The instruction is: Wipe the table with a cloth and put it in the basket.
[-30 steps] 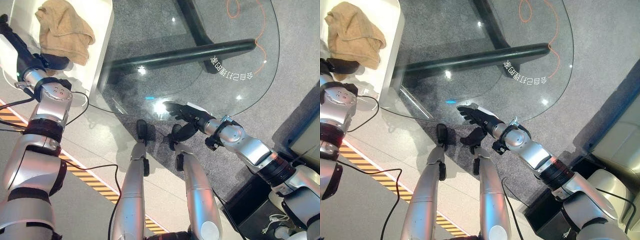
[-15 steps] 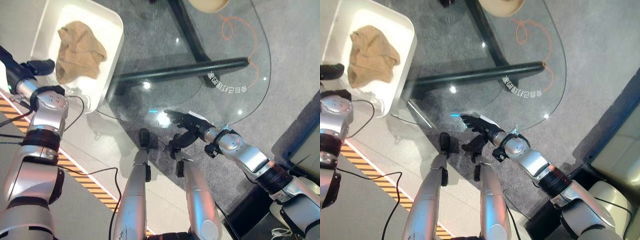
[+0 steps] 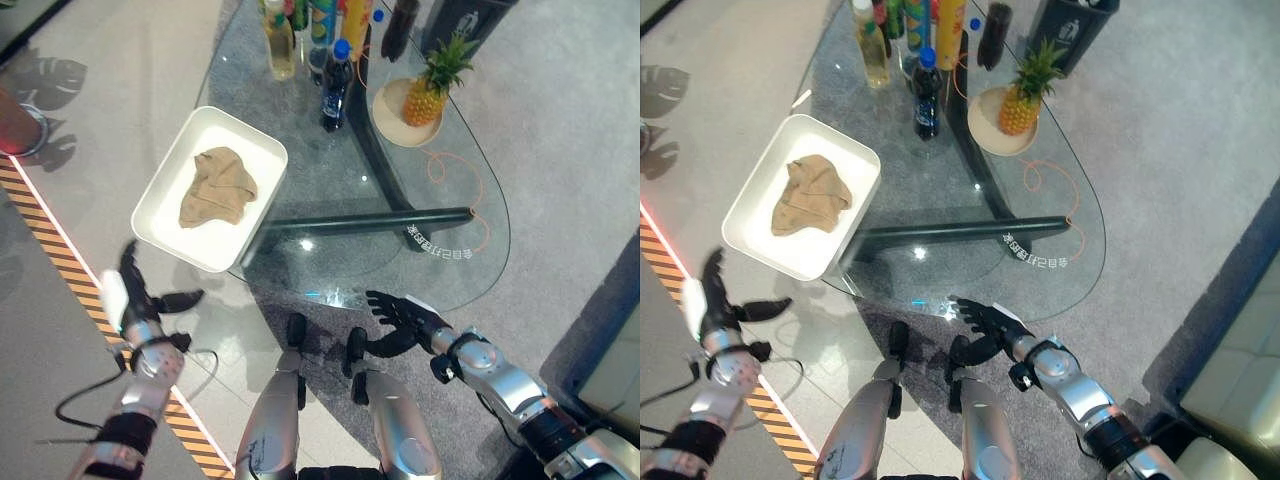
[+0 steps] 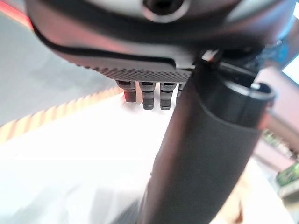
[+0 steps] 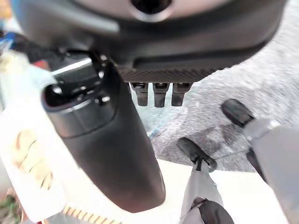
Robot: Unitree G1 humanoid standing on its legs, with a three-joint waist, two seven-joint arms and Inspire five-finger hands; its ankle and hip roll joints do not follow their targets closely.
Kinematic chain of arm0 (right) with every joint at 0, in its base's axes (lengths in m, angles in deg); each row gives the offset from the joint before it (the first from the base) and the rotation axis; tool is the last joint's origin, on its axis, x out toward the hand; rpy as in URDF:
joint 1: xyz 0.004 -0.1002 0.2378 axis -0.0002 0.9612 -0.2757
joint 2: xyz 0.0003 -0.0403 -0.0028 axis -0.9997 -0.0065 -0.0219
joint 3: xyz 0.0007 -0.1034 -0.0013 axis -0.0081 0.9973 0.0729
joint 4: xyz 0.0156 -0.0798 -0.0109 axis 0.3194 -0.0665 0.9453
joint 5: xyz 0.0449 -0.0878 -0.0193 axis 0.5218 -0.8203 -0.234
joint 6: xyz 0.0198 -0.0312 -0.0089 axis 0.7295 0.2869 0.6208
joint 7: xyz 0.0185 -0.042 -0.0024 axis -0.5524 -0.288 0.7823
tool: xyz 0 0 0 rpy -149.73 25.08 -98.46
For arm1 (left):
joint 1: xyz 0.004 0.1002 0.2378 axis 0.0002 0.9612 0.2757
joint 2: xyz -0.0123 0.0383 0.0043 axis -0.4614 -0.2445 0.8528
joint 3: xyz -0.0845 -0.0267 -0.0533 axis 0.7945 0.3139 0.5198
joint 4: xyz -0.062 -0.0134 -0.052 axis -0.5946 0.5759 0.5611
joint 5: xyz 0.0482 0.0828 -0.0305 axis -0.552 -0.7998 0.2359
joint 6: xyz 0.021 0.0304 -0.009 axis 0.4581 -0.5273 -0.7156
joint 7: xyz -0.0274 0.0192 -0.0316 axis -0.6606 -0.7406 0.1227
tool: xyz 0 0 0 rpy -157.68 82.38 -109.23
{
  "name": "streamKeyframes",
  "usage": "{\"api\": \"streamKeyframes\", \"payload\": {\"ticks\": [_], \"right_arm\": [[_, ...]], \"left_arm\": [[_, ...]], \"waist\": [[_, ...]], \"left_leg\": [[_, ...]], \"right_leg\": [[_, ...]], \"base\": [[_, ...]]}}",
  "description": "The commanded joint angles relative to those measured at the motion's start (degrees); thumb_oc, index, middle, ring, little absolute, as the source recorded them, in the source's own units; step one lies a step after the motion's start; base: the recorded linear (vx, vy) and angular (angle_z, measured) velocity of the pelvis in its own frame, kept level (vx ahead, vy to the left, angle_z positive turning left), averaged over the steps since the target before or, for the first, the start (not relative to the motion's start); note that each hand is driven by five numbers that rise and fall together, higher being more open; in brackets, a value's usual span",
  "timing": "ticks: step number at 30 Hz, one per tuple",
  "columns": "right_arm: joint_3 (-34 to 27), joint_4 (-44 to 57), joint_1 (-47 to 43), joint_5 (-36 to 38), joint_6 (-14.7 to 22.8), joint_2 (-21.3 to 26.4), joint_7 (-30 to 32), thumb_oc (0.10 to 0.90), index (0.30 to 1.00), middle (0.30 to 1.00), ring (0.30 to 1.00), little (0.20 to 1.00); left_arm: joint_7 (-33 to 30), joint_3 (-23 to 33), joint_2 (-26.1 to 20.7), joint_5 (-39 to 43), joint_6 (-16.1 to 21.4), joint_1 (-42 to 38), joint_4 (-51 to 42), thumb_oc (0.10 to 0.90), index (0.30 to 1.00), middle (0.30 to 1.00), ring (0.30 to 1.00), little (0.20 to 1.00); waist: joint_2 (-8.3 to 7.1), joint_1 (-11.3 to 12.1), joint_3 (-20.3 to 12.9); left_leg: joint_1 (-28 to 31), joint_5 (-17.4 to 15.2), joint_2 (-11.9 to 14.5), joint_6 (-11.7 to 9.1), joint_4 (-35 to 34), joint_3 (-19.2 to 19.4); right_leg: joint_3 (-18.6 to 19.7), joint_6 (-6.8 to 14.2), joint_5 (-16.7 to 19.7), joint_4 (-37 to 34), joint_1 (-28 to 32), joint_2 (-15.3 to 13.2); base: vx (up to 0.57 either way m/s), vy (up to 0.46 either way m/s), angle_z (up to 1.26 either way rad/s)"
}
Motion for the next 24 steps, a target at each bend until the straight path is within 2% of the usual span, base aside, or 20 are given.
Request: {"api": "streamKeyframes", "payload": {"ticks": [1, 6, 8, 14, 16, 19, 24], "right_arm": [[-0.8, -1.42, 5.07, 0.22, 2.71, -1.7, -0.38, 0.8, 0.9, 0.9, 0.9, 0.9], [-3.33, -11.44, 8.76, 1.44, 1.67, -6.42, 2.35, 0.8, 0.9, 0.9, 0.9, 0.9], [-3.9, -15.92, 9.37, 1.65, 1.41, -7.97, 3.18, 0.8, 0.9, 0.9, 0.9, 0.9], [-5.97, -32.29, 8.8, 2.82, 4.84, -12.15, 4.98, 0.8, 0.9, 0.9, 0.9, 0.9], [-7.35, -41.42, 7.63, 3.07, 5.36, -14.4, 5.45, 0.8, 0.9, 0.9, 0.9, 0.9], [-8.64, -50.06, 6.62, 1.58, 6.31, -16.03, 5.22, 0.8, 0.9, 0.9, 0.9, 0.9], [-10.47, -55.6, 6.37, 2.43, 6.41, -17.1, 5.32, 0.8, 0.9, 0.9, 0.9, 0.9]], "left_arm": [[6.12, -1.78, 0.72, -4.21, 4.07, 2.1, -0.32, 0.8, 0.9, 0.9, 0.9, 0.9], [13.15, -4.21, 4.82, -3.92, 2.85, 7.41, 2.64, 0.8, 0.9, 0.9, 0.9, 0.9], [13.4, -5.2, 6.43, -3.46, 2.92, 8.62, 5.1, 0.8, 0.9, 0.9, 0.9, 0.9], [9.81, -5.88, 10.46, -1.49, 2.78, 8.5, 17.58, 0.8, 0.9, 0.9, 0.9, 0.9], [9.31, -3.98, 12.53, 3.96, 0.32, 7.78, 25.88, 0.8, 0.9, 0.9, 0.9, 0.9], [10.53, -2.57, 14.38, 1.88, 1.12, 7.52, 33.43, 0.8, 0.9, 0.9, 0.9, 0.9], [12.63, -3.42, 15.54, 0.09, 2.19, 7.05, 36.24, 0.8, 0.9, 0.9, 0.9, 0.9]], "waist": [[0.63, -0.56, -9.59], [0.95, -0.61, -14.15], [0.94, -0.65, -15.76], [0.85, -0.47, -19.26], [0.91, -0.53, -20.5], [1.04, -0.67, -21.79], [1.37, -0.97, -22.89]], "left_leg": [[3.03, -7.56, -0.21, -1.49, 4.65, -0.81], [7.51, -7.29, 0.73, -1.81, 2.36, -1.08], [9.31, -7.31, 1.19, -1.85, 1.45, -1.01], [13.04, -7.49, 2.14, -1.96, -0.64, -0.66], [14.52, -7.58, 2.48, -1.95, -1.48, -0.33], [15.72, -7.58, 2.94, -2.01, -2.37, 0.18], [16.68, -8.05, 3.39, -2.06, -2.51, 0.67]], "right_leg": [[-1.56, 2.55, 0.91, -4.62, 5.58, -1.58], [-2.24, 2.64, 1.64, -7.31, 10.53, -1.47], [-2.26, 2.69, 1.88, -8.45, 12.31, -1.34], [-2.14, 2.82, 2.39, -11.03, 15.88, -0.92], [-1.79, 2.77, 2.4, -11.79, 17.25, -0.73], [-1.35, 2.7, 2.34, -12.44, 18.3, -0.5], [-0.92, 2.78, 2.33, -13.17, 19.3, -0.47]], "base": [[0.08, -0.13, 0.11], [0.07, -0.099, 0.09], [0.08, -0.108, -0.02], [0.03, -0.093, 0.0], [0.0, -0.075, 0.02], [0.02, -0.05, 0.0], [0.01, -0.025, -0.07]]}}
